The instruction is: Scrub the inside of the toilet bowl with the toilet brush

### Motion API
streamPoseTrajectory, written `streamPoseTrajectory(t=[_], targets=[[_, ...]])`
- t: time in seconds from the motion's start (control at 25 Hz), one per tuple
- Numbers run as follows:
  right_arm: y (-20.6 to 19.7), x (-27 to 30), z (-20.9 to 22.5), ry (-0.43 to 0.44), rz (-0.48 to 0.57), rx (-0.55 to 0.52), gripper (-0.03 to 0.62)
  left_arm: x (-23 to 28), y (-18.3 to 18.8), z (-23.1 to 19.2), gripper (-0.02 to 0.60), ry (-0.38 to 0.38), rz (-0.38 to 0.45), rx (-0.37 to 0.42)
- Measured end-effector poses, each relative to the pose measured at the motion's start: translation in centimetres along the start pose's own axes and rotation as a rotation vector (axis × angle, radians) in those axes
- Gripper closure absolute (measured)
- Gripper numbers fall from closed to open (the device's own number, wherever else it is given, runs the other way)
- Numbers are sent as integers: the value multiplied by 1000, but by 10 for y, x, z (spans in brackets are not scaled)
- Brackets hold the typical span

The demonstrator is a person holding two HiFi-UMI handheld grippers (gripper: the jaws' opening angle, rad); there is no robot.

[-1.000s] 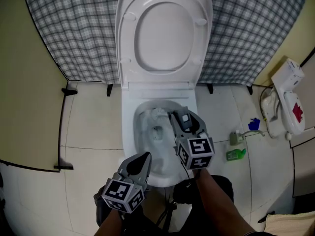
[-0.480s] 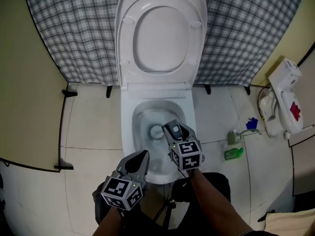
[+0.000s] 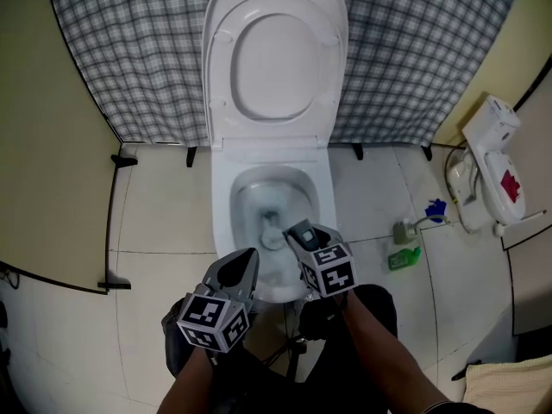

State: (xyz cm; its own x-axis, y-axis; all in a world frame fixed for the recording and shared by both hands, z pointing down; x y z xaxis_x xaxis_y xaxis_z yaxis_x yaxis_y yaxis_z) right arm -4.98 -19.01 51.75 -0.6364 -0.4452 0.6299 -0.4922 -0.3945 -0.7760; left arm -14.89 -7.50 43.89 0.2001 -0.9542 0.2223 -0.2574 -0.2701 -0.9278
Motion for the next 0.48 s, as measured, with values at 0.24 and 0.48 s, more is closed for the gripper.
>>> streamPoseTrajectory(t=[0.24,0.48], targets=[[-6,-45,-20,40,-62,-83,391,-8,22,13,572,-13,44,37],[-8,-92,-37,44,-100,-95,391,-24,38,32,572,-26,84,77]])
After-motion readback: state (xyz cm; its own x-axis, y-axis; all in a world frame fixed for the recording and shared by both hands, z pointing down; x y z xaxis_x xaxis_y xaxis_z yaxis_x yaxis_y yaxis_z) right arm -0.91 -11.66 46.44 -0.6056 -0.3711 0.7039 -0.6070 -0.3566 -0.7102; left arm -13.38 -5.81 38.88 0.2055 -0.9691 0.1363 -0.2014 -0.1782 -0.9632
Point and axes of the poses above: the fingertips, and each gripper's own axes: x forward along the fingers, z to its right, y out of its top, the point moved 3 cm from there along -x, backward along the fingers, and after that the axes turned 2 degrees about x, right-handed, at the moved point
